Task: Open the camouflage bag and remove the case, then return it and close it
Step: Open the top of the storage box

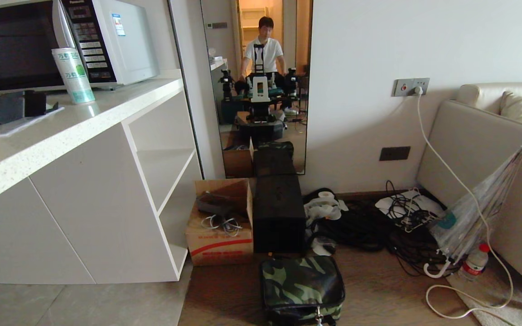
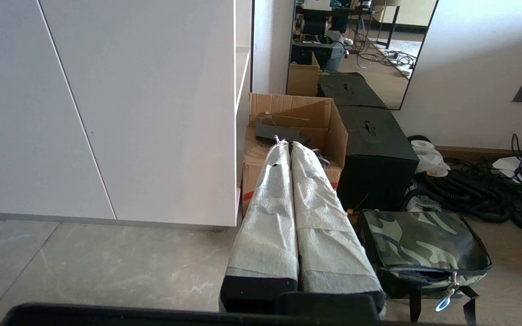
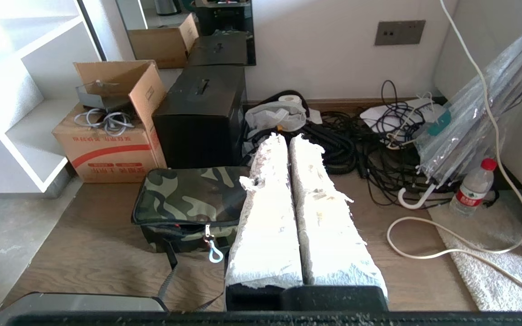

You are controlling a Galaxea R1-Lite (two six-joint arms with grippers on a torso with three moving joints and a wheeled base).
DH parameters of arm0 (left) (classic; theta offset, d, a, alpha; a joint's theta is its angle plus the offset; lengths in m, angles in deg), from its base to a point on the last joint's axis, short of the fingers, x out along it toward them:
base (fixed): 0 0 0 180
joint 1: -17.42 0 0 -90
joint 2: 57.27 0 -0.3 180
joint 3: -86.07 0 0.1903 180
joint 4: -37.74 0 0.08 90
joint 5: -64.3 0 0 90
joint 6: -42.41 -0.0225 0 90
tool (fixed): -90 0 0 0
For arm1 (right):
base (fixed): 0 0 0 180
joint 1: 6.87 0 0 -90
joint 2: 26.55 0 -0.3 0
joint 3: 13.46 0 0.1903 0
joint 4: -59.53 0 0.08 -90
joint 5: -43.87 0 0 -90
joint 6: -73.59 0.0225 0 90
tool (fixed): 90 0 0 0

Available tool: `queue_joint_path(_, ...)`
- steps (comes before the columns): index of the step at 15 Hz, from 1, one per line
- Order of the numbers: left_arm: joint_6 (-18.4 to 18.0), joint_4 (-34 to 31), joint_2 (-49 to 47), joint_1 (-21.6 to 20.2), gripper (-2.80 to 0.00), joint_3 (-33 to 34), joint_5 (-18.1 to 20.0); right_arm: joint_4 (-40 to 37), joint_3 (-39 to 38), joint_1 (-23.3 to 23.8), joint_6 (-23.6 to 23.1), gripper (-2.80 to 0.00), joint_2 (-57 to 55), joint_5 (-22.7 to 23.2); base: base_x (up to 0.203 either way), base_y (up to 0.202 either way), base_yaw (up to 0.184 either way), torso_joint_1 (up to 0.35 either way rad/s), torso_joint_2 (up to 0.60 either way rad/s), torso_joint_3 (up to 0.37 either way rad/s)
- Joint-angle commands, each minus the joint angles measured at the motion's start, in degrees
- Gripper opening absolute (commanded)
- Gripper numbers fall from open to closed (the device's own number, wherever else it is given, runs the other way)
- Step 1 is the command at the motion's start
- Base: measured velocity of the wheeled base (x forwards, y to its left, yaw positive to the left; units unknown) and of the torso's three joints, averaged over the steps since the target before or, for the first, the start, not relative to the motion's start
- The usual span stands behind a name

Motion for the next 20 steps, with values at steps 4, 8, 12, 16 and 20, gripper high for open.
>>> queue_joint_path(4,0.14,0.05,0.00,0.00,-2.80,0.53,-0.04,-0.04,-0.03,-0.02,-0.02,-2.80,-0.05,0.02,0.000,0.000,0.000,0.001,0.00,-0.054)
queue_joint_path(8,0.14,0.05,0.00,0.00,-2.80,0.53,-0.04,-0.04,-0.03,-0.02,-0.02,-2.80,-0.05,0.02,0.000,0.000,0.000,0.002,0.01,-0.177)
queue_joint_path(12,0.14,0.00,0.06,0.00,-2.80,0.53,-0.04,-0.04,-0.03,-0.02,-0.02,-2.80,-0.05,0.02,0.000,0.000,0.000,0.001,0.00,-0.194)
queue_joint_path(16,0.14,0.01,0.07,0.00,-2.80,0.53,-0.04,-0.04,-0.03,-0.02,-0.02,-2.80,-0.05,0.02,0.000,0.000,0.000,0.002,0.00,-0.199)
queue_joint_path(20,0.14,0.02,0.00,0.00,-2.80,0.54,-0.04,-0.04,-0.03,-0.02,-0.02,-2.80,-0.05,0.02,0.000,0.000,0.000,0.002,0.00,-0.199)
